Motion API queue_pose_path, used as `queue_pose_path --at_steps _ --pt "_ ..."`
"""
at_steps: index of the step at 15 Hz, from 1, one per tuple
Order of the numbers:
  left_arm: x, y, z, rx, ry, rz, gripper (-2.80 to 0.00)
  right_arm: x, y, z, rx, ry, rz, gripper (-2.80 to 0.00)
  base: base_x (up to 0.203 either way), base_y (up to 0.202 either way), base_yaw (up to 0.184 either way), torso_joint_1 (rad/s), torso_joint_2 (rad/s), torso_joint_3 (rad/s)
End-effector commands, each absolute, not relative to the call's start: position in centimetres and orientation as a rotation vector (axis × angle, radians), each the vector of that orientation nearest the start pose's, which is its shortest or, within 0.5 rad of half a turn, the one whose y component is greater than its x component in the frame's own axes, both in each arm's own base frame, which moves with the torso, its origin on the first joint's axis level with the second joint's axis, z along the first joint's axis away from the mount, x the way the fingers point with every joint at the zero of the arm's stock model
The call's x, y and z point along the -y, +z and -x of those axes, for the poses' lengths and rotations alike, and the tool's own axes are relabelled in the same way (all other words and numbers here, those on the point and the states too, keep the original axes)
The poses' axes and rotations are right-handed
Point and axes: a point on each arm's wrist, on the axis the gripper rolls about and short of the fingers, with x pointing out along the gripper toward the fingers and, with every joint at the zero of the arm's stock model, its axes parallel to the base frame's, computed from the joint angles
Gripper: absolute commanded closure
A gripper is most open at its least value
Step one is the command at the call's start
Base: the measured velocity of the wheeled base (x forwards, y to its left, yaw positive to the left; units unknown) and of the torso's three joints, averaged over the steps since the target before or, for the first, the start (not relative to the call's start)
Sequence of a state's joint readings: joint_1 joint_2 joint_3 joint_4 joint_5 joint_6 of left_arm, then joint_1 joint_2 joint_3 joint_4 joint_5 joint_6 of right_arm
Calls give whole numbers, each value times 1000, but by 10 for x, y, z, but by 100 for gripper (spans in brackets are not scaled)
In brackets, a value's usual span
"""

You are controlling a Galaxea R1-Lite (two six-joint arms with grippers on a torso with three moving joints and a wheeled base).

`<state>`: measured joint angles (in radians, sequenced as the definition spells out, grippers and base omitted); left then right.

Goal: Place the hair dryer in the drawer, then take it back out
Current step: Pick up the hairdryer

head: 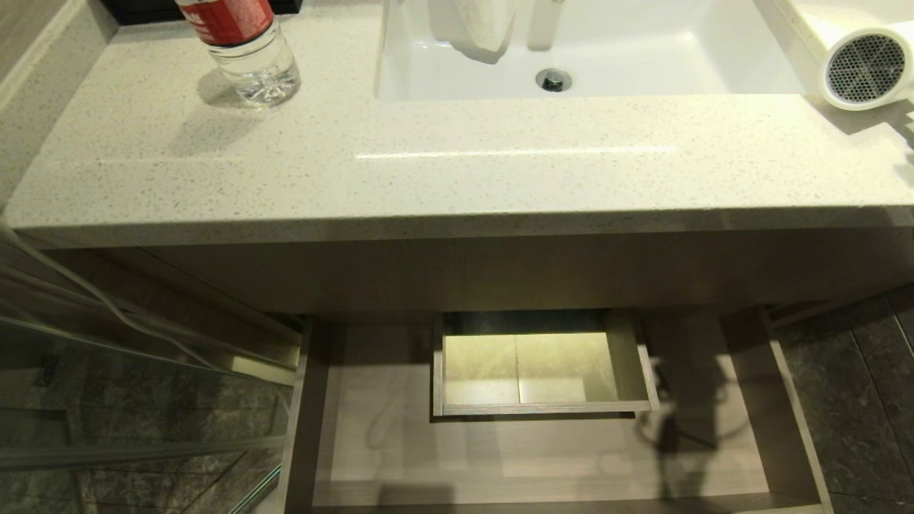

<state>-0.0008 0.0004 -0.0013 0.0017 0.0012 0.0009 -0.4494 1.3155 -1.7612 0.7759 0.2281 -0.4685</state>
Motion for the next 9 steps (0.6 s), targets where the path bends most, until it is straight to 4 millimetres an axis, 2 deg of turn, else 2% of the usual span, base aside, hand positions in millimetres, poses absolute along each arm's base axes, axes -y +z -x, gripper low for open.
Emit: queue_pose_path --at_steps 1,9 --pt "0 76 23 0 0 -2 0 49 403 -115 -325 -125 365 0 0 0 0 0 0 0" --pt "0 76 23 -1 1 -2 0 39 406 -96 -278 -90 372 0 0 0 0 0 0 0"
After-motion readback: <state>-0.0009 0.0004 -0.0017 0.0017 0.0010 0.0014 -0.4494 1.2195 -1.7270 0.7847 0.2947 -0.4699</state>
